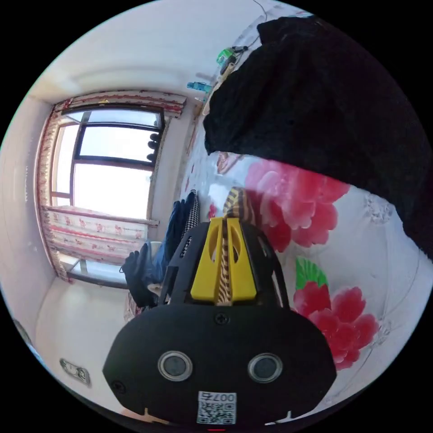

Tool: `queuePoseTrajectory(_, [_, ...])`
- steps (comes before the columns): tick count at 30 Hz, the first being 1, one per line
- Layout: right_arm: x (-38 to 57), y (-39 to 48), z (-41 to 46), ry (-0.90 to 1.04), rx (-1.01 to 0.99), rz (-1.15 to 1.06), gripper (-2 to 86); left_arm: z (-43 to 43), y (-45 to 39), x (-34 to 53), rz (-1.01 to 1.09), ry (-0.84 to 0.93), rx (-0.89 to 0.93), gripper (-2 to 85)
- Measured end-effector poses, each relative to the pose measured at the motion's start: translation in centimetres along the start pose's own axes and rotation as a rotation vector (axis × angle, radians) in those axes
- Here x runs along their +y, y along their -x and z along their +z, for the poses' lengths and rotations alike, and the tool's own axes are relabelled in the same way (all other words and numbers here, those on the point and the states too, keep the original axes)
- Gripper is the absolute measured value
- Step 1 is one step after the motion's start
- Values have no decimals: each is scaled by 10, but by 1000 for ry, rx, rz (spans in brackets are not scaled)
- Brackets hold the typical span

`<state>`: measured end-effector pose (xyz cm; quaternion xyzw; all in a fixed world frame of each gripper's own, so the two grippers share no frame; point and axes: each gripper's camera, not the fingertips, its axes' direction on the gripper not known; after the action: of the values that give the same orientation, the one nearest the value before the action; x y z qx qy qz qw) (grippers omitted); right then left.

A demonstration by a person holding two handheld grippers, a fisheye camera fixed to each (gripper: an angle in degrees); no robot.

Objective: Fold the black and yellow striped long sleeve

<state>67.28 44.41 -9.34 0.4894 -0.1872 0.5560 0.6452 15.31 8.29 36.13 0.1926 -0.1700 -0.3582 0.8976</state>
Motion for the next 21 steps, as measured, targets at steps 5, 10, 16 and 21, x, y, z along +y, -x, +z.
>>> queuePoseTrajectory(5, [133, 220, 33, 189, 3, -1019, 3, -7, 17, 29, -72, -32, -15, -10])
queuePoseTrajectory(10, [384, 286, 90, 596, -133, -1496, 22, 3, 26, 27, -92, -32, 47, -9])
queuePoseTrajectory(16, [494, 256, 127, 986, -101, -1286, 38, 2, 21, 14, 34, -60, 62, -5])
queuePoseTrajectory(21, [491, 228, 94, 929, 46, -1218, 42, 10, 42, 11, 69, -24, 50, 30])
